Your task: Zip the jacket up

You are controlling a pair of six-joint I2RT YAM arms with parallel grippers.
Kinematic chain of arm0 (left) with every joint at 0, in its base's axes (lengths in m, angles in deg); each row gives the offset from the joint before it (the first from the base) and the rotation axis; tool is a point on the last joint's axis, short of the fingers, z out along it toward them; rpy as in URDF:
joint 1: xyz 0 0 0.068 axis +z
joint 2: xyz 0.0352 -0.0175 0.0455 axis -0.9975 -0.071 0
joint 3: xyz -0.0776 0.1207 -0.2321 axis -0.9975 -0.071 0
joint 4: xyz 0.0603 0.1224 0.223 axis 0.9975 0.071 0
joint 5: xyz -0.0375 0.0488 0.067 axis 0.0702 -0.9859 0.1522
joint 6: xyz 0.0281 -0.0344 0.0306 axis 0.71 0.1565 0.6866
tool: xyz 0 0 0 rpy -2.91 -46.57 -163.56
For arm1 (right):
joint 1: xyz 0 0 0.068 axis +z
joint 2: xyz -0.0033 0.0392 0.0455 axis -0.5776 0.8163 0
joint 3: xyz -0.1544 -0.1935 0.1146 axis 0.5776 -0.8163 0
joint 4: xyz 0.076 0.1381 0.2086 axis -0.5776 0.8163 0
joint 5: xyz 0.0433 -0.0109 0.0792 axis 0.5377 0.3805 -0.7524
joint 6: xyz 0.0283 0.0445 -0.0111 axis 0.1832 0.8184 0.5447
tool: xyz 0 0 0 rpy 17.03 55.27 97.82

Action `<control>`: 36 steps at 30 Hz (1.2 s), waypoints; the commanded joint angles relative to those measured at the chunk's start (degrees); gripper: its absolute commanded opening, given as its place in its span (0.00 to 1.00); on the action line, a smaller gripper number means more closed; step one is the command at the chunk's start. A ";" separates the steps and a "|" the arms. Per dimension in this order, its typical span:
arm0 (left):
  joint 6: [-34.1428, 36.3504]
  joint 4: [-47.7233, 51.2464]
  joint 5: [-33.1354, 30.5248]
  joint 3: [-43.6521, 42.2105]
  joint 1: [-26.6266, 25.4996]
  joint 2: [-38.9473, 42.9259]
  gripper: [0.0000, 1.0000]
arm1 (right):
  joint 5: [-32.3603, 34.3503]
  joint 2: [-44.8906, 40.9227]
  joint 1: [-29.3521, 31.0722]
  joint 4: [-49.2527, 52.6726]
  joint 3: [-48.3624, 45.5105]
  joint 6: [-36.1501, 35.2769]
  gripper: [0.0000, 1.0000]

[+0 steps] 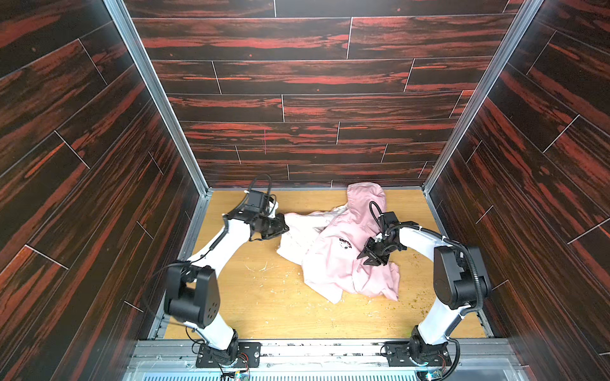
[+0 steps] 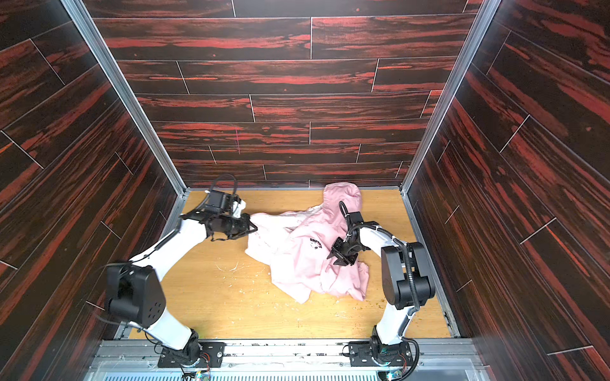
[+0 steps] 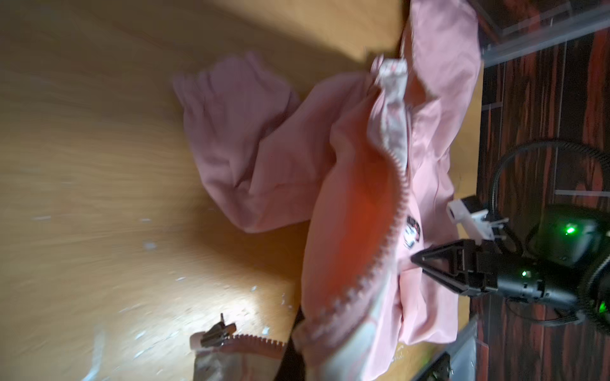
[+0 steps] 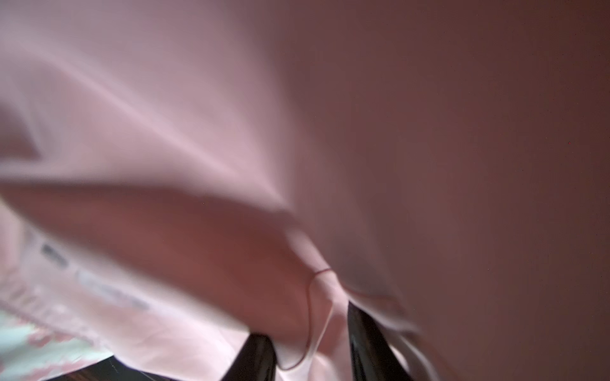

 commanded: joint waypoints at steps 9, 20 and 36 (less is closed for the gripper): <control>0.45 11.03 -16.54 7.37 4.88 13.81 0.00 | 0.84 3.37 -3.28 1.33 1.55 -2.97 0.38; 1.58 14.23 0.17 15.94 -14.89 2.12 0.00 | -2.26 5.06 -2.89 3.36 9.39 -5.15 0.49; -7.48 8.39 15.11 17.60 -27.60 -9.57 0.73 | -3.07 1.46 -3.49 5.01 10.14 -5.52 0.55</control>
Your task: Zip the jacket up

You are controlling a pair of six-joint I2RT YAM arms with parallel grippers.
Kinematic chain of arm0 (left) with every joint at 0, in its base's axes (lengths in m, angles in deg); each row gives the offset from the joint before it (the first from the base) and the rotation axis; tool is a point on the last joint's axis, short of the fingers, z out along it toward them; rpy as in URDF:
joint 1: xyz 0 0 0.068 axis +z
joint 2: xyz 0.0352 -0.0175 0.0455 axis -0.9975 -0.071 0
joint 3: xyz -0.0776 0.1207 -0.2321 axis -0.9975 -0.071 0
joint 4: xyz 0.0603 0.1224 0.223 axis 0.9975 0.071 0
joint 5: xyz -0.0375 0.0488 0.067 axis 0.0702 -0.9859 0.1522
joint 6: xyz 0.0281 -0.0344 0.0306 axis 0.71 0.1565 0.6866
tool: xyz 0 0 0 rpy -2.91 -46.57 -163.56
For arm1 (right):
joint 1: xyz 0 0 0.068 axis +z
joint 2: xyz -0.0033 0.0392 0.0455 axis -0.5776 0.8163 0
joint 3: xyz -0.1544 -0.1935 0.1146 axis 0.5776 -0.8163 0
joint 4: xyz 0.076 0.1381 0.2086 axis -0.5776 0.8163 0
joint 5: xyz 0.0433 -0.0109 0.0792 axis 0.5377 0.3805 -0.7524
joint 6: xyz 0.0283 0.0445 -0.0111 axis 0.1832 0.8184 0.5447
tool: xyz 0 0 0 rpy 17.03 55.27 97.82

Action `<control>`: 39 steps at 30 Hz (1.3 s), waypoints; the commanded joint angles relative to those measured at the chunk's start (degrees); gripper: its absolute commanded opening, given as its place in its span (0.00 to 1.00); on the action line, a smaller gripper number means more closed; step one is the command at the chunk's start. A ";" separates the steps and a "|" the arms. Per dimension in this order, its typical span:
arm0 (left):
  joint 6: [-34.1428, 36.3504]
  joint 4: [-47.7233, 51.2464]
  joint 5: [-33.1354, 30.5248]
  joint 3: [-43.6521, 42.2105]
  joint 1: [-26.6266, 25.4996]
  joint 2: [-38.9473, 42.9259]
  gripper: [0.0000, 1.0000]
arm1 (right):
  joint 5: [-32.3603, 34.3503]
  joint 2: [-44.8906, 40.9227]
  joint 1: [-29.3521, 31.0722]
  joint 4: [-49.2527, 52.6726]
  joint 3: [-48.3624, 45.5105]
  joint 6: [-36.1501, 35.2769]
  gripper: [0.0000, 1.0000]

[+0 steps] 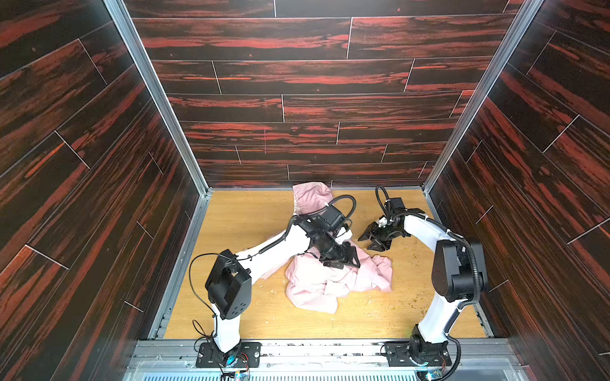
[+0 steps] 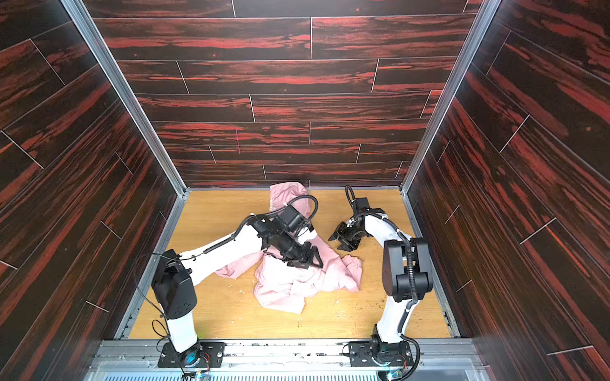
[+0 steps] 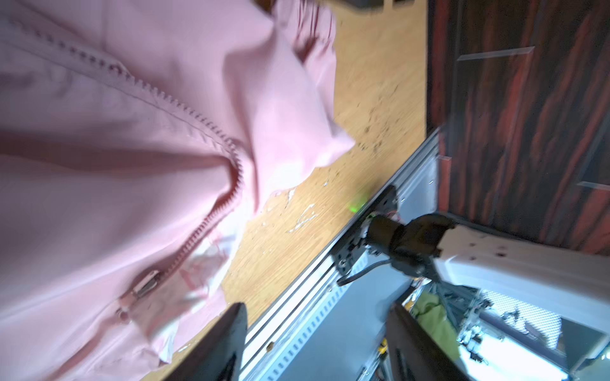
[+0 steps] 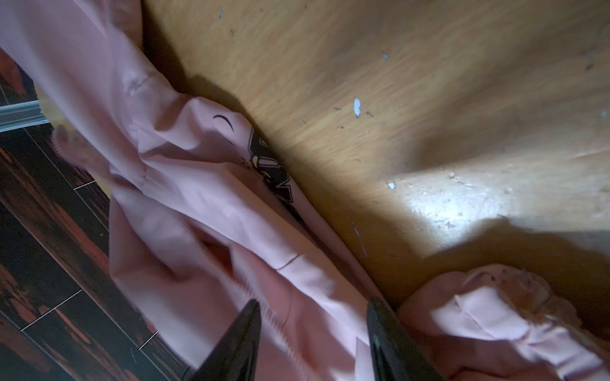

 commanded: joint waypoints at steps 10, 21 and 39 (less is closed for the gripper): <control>-1.08 2.79 -13.98 -1.13 20.35 8.93 0.69 | 1.40 -11.69 8.60 4.84 -3.53 -0.16 0.56; -0.06 6.83 -17.38 16.49 29.41 -14.56 0.69 | 9.00 -18.25 22.40 7.37 -8.32 4.92 0.56; -3.52 -0.12 -5.56 27.30 32.31 -33.47 0.65 | 10.88 -19.91 36.53 3.81 -12.21 10.93 0.63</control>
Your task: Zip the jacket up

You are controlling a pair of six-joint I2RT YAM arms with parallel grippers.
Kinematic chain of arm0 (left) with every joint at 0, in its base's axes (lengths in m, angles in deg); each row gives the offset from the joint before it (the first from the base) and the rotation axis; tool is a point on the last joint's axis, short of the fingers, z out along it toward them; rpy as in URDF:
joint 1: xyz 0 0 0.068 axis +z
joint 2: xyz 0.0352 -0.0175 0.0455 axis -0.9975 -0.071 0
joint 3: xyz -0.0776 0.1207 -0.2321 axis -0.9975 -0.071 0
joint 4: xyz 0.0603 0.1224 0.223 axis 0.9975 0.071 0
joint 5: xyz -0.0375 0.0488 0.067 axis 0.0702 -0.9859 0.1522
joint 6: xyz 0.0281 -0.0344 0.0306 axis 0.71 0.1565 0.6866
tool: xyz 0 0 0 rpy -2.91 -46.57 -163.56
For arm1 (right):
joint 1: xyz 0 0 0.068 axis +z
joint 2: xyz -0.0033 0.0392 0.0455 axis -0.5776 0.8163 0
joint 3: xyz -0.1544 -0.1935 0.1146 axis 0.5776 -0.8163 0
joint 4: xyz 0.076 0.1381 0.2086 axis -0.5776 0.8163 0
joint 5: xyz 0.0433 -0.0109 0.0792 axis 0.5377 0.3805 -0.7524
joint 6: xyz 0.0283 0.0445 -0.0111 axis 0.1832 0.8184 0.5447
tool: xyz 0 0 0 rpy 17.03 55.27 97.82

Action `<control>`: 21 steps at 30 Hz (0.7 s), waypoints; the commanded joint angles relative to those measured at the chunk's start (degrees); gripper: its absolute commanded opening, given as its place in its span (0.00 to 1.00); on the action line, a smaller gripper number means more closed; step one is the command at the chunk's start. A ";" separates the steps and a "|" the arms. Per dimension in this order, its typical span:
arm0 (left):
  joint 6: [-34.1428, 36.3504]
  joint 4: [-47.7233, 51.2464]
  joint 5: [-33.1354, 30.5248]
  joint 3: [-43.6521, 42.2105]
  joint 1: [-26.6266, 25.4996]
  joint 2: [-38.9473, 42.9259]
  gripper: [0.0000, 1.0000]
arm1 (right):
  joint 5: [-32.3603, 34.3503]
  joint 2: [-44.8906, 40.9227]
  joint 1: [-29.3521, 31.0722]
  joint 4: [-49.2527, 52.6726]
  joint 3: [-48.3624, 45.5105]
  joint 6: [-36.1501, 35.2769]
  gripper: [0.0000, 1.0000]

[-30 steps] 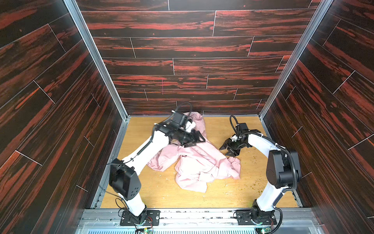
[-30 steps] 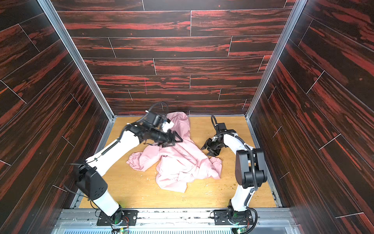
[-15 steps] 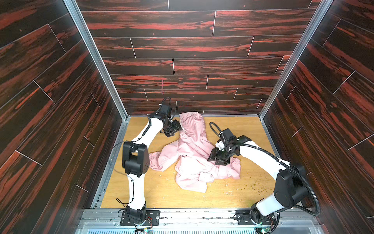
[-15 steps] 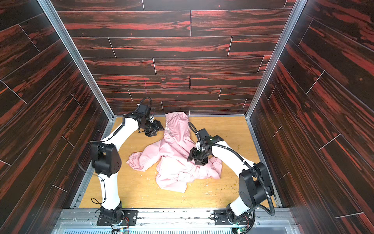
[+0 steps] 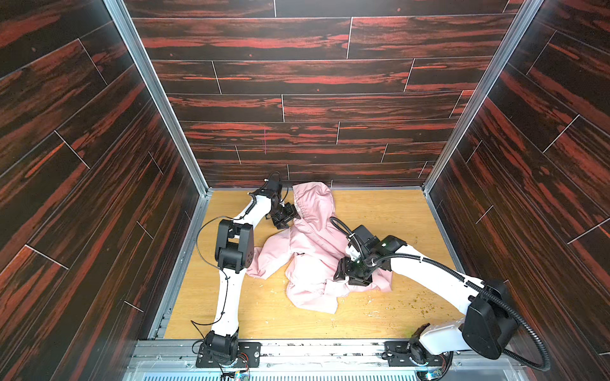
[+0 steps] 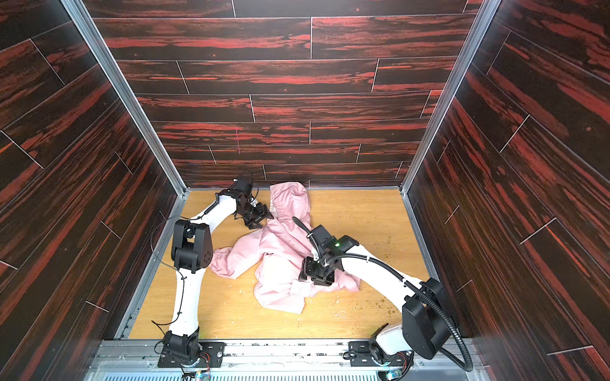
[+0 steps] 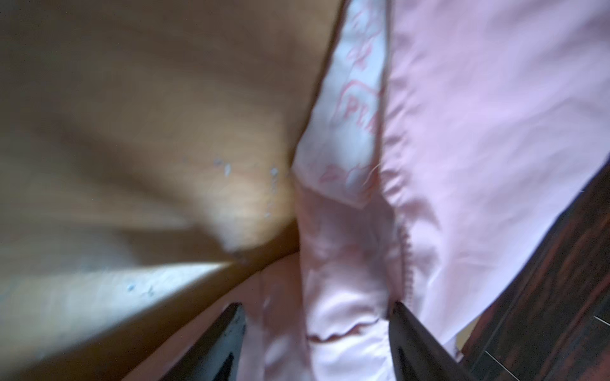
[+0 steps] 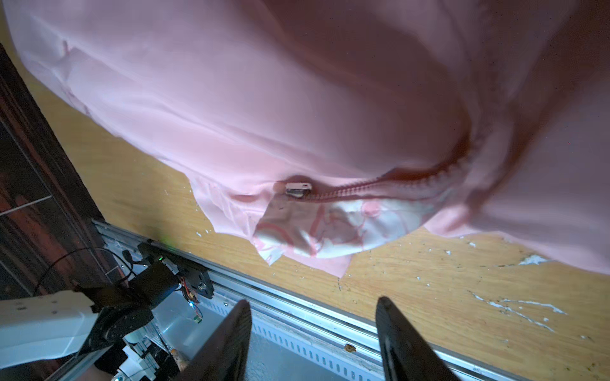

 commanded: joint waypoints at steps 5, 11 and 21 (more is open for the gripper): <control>-0.37 0.31 4.33 4.44 0.34 -3.57 0.40 | 1.19 10.14 4.33 -0.60 7.04 2.19 0.63; -0.85 0.15 5.90 5.86 0.37 -4.40 0.16 | 0.59 15.53 4.85 -0.25 8.69 2.81 0.62; -3.13 -0.30 6.76 10.82 0.33 -3.82 0.00 | 2.65 11.50 5.20 -0.10 5.66 3.60 0.06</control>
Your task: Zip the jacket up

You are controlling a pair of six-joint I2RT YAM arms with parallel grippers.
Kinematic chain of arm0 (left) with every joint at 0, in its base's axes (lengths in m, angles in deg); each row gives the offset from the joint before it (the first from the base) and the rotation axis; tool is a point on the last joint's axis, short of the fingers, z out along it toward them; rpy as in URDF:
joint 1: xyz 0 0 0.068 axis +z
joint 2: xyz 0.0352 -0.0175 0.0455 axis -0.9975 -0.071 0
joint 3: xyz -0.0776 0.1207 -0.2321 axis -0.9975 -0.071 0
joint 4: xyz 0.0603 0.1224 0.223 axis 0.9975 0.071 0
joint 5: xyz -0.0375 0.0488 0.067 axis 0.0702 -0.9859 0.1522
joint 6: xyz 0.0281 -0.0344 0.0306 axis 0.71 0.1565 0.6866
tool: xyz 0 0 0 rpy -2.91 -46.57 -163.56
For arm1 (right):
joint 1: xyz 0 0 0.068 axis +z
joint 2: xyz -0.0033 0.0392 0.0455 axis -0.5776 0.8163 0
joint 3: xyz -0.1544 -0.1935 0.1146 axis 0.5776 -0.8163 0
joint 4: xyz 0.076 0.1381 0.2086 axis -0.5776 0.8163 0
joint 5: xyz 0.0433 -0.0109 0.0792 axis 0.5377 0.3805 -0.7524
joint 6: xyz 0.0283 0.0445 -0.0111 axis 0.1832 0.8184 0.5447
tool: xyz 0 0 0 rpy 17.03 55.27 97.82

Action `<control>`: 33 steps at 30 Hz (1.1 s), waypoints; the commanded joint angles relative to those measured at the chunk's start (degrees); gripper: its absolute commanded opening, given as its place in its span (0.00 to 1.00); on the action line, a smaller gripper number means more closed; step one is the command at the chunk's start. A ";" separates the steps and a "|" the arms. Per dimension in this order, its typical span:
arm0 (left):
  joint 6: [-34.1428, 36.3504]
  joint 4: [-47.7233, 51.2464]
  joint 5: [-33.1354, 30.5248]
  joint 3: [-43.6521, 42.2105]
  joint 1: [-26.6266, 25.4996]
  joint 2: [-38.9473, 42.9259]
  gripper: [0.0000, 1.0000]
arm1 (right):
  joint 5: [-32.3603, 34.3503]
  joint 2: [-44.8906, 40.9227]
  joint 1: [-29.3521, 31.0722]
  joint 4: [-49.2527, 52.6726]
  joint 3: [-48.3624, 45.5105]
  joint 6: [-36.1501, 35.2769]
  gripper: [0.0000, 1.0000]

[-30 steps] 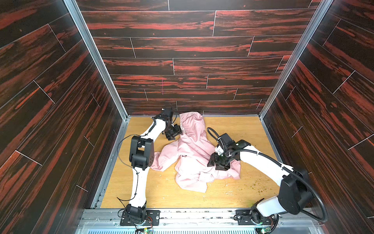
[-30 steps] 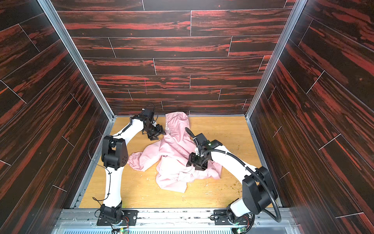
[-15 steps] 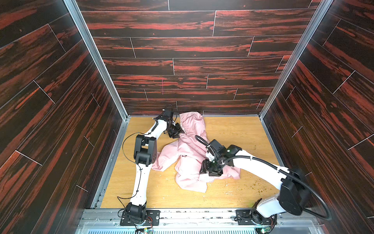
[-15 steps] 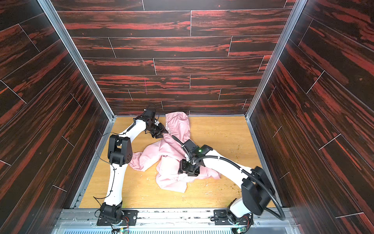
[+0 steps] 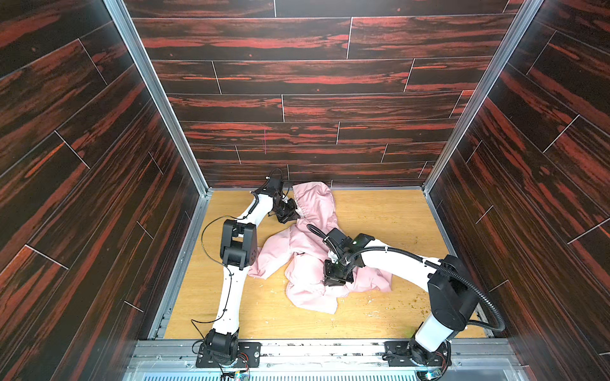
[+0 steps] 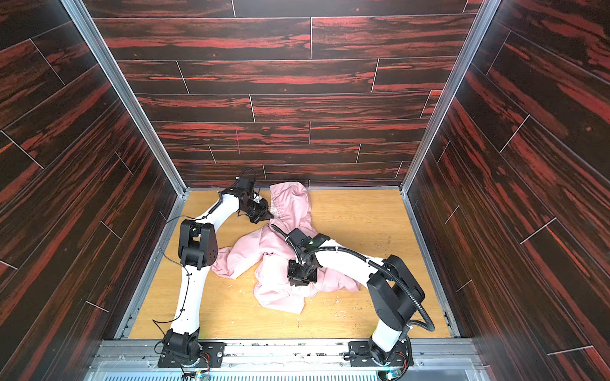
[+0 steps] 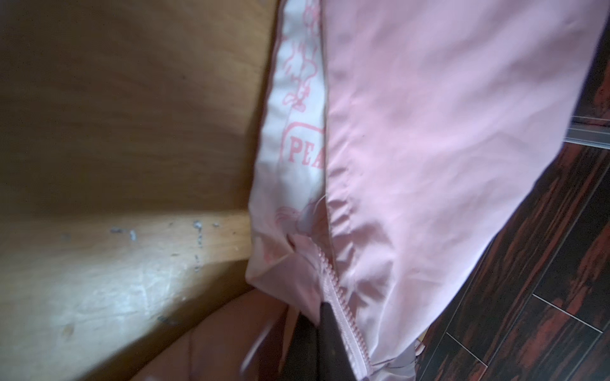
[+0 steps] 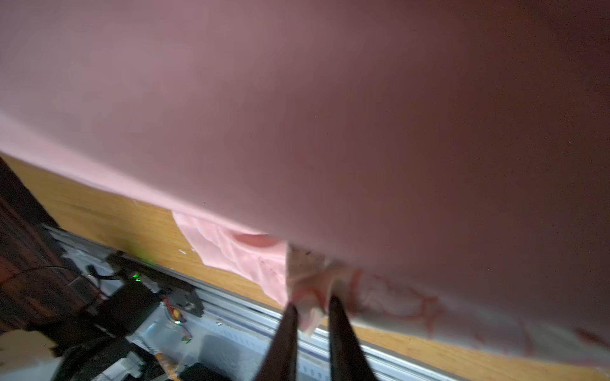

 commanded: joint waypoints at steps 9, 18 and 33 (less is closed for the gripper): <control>-6.75 1.90 0.04 19.03 0.30 -0.02 0.00 | 1.56 -11.83 0.37 2.73 -0.22 -2.17 0.00; -23.56 -12.63 -7.01 30.27 1.98 0.90 0.00 | -10.40 -15.53 1.56 0.46 6.29 -10.03 0.00; -18.80 -3.52 -14.15 32.94 3.29 -0.54 0.00 | -30.03 -7.34 7.58 -4.13 11.19 -14.54 0.00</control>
